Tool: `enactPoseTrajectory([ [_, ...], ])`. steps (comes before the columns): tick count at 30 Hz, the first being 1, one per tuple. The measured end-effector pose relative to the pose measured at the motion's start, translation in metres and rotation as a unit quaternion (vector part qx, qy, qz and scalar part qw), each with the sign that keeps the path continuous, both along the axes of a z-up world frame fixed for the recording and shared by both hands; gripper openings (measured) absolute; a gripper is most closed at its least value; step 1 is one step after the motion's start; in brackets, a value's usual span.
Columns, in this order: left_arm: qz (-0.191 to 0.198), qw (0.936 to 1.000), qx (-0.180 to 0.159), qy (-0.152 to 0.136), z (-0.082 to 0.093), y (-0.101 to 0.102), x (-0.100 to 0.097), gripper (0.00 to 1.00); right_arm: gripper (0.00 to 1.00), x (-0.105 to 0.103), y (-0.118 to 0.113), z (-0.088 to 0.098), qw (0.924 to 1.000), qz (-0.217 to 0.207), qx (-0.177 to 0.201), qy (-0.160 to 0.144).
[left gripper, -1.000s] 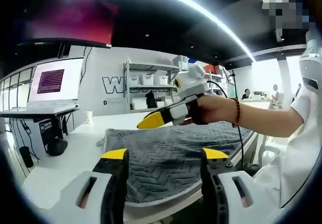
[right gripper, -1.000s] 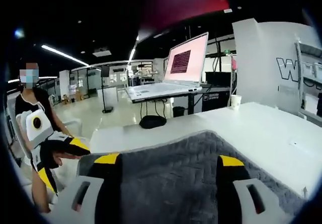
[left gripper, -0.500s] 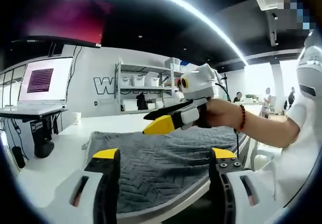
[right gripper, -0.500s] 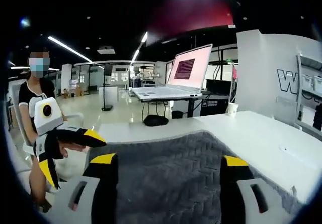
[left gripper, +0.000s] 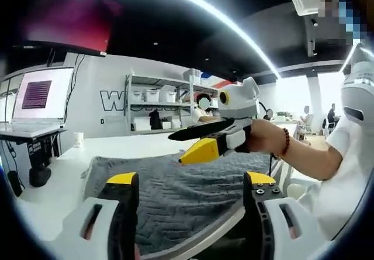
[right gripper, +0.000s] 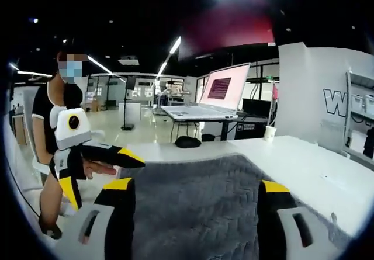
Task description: Open the folded towel by lifting each exposed corner and separating the folded layers until the towel lies flat within the target outline without major curled edges
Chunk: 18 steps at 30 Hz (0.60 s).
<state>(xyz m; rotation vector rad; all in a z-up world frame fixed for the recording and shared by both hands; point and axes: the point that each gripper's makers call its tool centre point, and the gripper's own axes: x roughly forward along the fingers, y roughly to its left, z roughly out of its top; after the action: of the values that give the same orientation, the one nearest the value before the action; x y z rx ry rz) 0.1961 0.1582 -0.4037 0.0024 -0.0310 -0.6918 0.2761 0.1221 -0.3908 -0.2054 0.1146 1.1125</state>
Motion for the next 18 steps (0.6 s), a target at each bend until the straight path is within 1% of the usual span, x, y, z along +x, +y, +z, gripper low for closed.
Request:
enactPoseTrajectory([
  [1, -0.004, 1.0, 0.0, -0.001, 0.001, -0.003, 0.0, 0.72, 0.86, 0.0, -0.004, 0.0, 1.0, -0.005, -0.003, -0.002],
  [2, -0.006, 1.0, 0.0, -0.001, 0.001, -0.005, -0.001, 0.72, 0.87, 0.001, -0.012, 0.002, 0.9997, -0.016, -0.004, -0.017],
  [3, -0.008, 1.0, 0.001, -0.001, 0.001, -0.006, -0.001, 0.72, 0.87, 0.0, -0.016, 0.003, 0.9996, -0.021, -0.003, -0.019],
  [5, -0.013, 0.9999, 0.006, -0.001, 0.002, -0.011, -0.002, 0.72, 0.87, -0.004, -0.03, 0.003, 0.9994, -0.028, -0.003, -0.022],
  [9, -0.018, 0.9998, 0.006, -0.001, 0.002, -0.015, -0.002, 0.72, 0.86, -0.009, -0.045, 0.0, 0.9992, -0.031, -0.006, -0.024],
  [10, -0.019, 0.9998, 0.007, 0.0, 0.002, -0.017, -0.002, 0.72, 0.86, -0.01, -0.053, 0.0, 0.999, -0.038, -0.003, -0.021],
  [11, -0.02, 0.9998, 0.009, 0.0, 0.002, -0.019, -0.002, 0.72, 0.87, -0.014, -0.059, 0.001, 0.9988, -0.039, 0.0, -0.03],
  [12, -0.021, 0.9997, 0.01, 0.0, 0.002, -0.02, -0.003, 0.72, 0.87, -0.015, -0.066, 0.002, 0.9986, -0.043, 0.002, -0.031],
  [14, -0.024, 0.9997, 0.008, -0.001, 0.003, -0.022, -0.003, 0.72, 0.87, -0.017, -0.073, 0.002, 0.9985, -0.045, 0.002, -0.032],
  [15, -0.026, 0.9996, 0.004, -0.002, 0.005, -0.024, -0.004, 0.72, 0.87, -0.022, -0.079, 0.002, 0.9986, -0.042, 0.01, -0.029],
  [17, -0.028, 0.9996, 0.003, -0.003, 0.006, -0.025, -0.004, 0.71, 0.88, -0.024, -0.082, 0.001, 0.9986, -0.042, 0.009, -0.031],
  [18, -0.031, 0.9995, 0.002, -0.002, 0.007, -0.027, -0.005, 0.71, 0.88, -0.025, -0.09, -0.001, 0.9978, -0.054, -0.001, -0.038],
])
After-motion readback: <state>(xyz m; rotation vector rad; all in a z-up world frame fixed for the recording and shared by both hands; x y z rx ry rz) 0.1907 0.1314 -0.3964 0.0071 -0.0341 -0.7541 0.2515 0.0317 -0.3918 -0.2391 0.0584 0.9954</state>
